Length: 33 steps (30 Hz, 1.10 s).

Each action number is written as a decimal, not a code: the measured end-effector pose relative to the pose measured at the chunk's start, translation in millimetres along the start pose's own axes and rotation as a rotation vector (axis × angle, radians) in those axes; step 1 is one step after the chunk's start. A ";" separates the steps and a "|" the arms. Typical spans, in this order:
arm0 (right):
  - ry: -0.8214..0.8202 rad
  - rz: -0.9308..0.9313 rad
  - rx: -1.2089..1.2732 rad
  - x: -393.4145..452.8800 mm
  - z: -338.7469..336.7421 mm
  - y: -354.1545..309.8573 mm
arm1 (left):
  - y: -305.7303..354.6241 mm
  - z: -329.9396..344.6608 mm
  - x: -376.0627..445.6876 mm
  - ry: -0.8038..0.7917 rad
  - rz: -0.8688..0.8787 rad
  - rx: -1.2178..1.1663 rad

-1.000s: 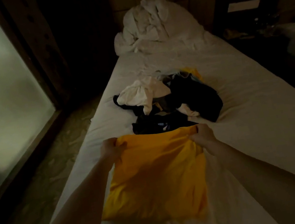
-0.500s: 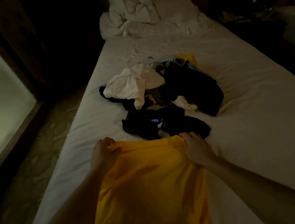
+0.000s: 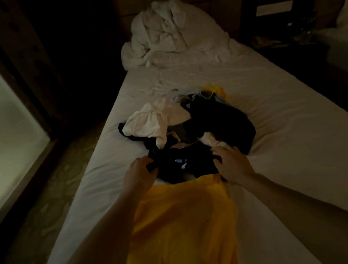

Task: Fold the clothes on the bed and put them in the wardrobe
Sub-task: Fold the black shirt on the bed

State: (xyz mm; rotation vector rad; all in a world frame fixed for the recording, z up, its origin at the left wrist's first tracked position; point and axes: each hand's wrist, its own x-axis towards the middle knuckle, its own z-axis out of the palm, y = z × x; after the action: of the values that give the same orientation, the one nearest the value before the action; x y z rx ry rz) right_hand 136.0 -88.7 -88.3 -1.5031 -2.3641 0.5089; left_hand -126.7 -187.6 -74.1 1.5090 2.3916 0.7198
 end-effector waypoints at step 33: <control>-0.163 -0.091 0.422 88.6 -52.3 -0.3 | 75.4 3.2 69.3 -0.112 0.409 0.012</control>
State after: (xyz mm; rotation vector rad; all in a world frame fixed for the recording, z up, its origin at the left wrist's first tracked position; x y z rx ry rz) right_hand 121.5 -1.0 -36.5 -1.1959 -2.2385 1.0646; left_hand -97.3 -98.4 -33.2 2.0142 2.0298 0.6758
